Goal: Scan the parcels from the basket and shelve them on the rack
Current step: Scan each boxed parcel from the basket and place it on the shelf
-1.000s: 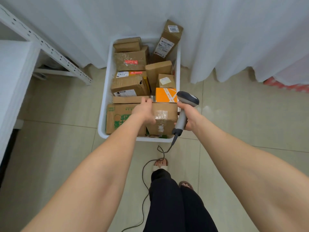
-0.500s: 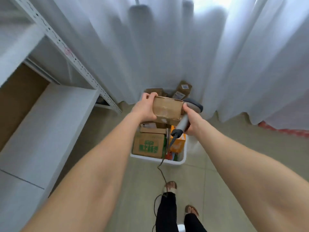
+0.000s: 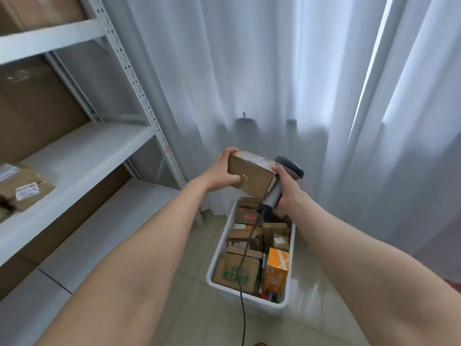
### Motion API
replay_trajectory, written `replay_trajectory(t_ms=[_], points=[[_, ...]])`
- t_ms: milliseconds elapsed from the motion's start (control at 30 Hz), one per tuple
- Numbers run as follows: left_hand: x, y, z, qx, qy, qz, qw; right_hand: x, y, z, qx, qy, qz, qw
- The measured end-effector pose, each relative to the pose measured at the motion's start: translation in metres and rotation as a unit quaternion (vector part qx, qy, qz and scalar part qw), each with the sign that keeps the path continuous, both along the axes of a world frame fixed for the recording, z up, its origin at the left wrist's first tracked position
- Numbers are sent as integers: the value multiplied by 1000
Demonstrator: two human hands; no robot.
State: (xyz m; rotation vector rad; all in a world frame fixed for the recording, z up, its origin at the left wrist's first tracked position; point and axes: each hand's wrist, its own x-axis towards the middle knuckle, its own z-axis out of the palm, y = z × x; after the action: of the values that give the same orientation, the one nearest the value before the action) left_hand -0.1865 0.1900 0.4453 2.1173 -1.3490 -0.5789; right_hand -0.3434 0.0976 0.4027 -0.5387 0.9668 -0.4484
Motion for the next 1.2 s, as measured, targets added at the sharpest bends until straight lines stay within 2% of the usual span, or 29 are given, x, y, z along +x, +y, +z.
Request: replay_trajectory(t_ms=[67,167,200,300,400,633,833,1033,1200], points=[[-8,7,16,-52,126,96,986,1,9,9,-38,-20,-9,999],[-12,23,31,-89,282,242,924,-3,22,17,-73,-56,-11,996],[-13,31,34,-72,312,258,911,-5,26,19,-84,-69,-2,994],[-13,57,37,16,345,262,901,-9,37,21,-120,-92,39,988],[-7,75,37,6,394,267,879,-8,45,24,-134,-112,53,983],[4,106,26,-3,447,258,857,9,61,34,-182,-43,84,979],[24,124,11,-44,383,308,870,37,83,40,-247,10,80,966],[52,147,-1,-117,384,339,851,58,119,58,-256,6,152,955],[77,164,-2,-135,395,333,845,81,150,72,-269,10,160,950]])
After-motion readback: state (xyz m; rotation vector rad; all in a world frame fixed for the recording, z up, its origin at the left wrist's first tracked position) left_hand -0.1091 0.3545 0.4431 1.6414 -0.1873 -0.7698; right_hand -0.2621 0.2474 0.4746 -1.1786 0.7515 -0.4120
